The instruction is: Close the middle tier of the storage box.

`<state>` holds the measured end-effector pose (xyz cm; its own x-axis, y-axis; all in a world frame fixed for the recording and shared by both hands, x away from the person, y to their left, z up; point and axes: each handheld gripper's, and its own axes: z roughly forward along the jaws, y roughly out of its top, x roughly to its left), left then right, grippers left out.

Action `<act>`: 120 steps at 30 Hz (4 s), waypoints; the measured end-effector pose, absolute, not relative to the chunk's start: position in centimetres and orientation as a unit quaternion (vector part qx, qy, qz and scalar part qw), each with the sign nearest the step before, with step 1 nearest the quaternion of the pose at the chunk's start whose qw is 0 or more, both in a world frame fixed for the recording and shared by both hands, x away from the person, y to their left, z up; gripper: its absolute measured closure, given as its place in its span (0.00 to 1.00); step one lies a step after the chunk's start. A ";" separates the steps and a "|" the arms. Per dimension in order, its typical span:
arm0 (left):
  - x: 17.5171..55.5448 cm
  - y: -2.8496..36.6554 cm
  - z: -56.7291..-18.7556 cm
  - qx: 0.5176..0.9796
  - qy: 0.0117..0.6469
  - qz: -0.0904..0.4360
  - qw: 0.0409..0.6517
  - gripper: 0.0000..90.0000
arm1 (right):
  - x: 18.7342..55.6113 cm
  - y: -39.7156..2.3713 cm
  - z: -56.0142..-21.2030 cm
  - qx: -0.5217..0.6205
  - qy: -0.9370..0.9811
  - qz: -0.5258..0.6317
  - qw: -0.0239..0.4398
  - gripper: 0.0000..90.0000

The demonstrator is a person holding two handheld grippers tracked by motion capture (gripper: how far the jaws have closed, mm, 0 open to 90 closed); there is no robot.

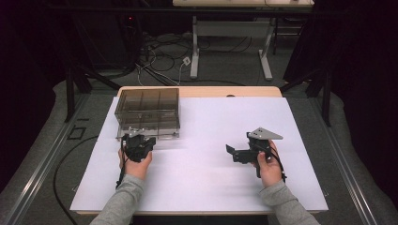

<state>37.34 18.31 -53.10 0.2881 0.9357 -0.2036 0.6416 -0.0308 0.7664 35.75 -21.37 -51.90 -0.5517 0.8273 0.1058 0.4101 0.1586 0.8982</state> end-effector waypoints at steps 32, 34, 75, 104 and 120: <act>39.0 18.4 -53.4 0.676 0.589 0.193 0.397 1.00 | 35.8 -21.4 -52.1 0.422 0.734 0.488 0.213 0.00; 39.2 18.5 -53.4 0.675 0.590 0.194 0.398 1.00 | 35.8 -21.4 -52.2 0.422 0.734 0.488 0.212 0.00; 41.9 18.2 -54.2 0.652 0.580 0.238 0.426 1.00 | 36.0 -21.6 -52.5 0.424 0.736 0.483 0.211 0.00; 43.2 17.9 -55.4 0.637 0.577 0.249 0.447 1.00 | 36.1 -22.4 -52.8 0.430 0.732 0.485 0.209 0.00; 43.4 17.9 -55.7 0.638 0.571 0.253 0.451 1.00 | 35.7 -23.0 -52.9 0.439 0.729 0.483 0.209 0.00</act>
